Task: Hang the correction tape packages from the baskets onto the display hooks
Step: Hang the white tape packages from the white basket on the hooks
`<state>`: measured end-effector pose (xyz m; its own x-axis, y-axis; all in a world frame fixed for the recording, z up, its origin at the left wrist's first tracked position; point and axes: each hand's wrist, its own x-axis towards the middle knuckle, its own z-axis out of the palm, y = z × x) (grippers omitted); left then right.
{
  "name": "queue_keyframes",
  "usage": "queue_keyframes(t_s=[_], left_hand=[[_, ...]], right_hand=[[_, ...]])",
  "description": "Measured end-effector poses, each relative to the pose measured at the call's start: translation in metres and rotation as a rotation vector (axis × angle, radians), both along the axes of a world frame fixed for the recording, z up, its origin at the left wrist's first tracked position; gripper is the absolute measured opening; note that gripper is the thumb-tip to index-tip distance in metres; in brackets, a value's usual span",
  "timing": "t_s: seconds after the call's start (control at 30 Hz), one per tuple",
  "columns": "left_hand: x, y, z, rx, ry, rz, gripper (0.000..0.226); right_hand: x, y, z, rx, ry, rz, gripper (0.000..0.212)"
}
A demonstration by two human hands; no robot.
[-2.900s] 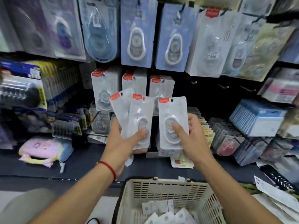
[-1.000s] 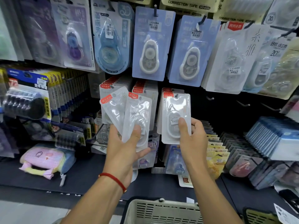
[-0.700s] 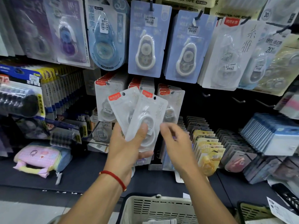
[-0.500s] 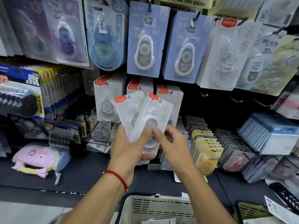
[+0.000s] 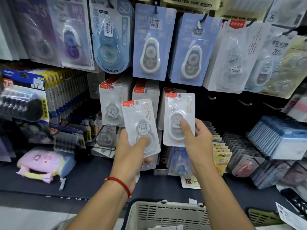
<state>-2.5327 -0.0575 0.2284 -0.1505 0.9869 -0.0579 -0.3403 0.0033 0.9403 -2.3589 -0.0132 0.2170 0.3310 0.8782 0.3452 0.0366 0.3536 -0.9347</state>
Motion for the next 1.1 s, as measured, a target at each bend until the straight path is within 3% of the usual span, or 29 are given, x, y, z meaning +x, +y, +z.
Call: queue_keyframes(t_s=[0.3,0.43,0.5,0.6,0.73,0.83,0.97,1.1], left_hand=[[-0.002,0.002,-0.004,0.053,0.041,0.032,0.030],[-0.001,0.006,-0.009,0.101,0.050,0.075,0.027],[0.001,0.007,-0.011,0.137,0.062,0.079,0.033],[0.007,0.008,-0.013,0.170,0.053,0.008,0.042],[0.020,0.008,-0.013,0.213,0.060,-0.134,0.049],[0.028,0.011,-0.013,0.205,0.082,-0.123,0.053],[0.034,0.016,-0.016,0.242,0.253,-0.052,0.057],[0.038,0.020,-0.016,0.294,0.205,-0.066,0.052]], right_hand=[[0.002,0.006,0.001,-0.033,0.010,-0.053,0.037],[0.004,0.003,-0.008,-0.167,-0.277,-0.221,0.051],[0.003,-0.002,-0.012,-0.172,-0.342,-0.247,0.042],[-0.003,-0.009,-0.012,-0.120,-0.236,-0.015,0.012],[-0.007,-0.015,-0.015,-0.055,-0.178,0.238,0.017],[-0.007,-0.015,-0.016,-0.048,-0.047,0.220,0.018],[-0.005,-0.013,-0.012,-0.048,0.007,0.149,0.017],[-0.003,-0.010,-0.006,-0.043,0.040,0.099,0.023]])
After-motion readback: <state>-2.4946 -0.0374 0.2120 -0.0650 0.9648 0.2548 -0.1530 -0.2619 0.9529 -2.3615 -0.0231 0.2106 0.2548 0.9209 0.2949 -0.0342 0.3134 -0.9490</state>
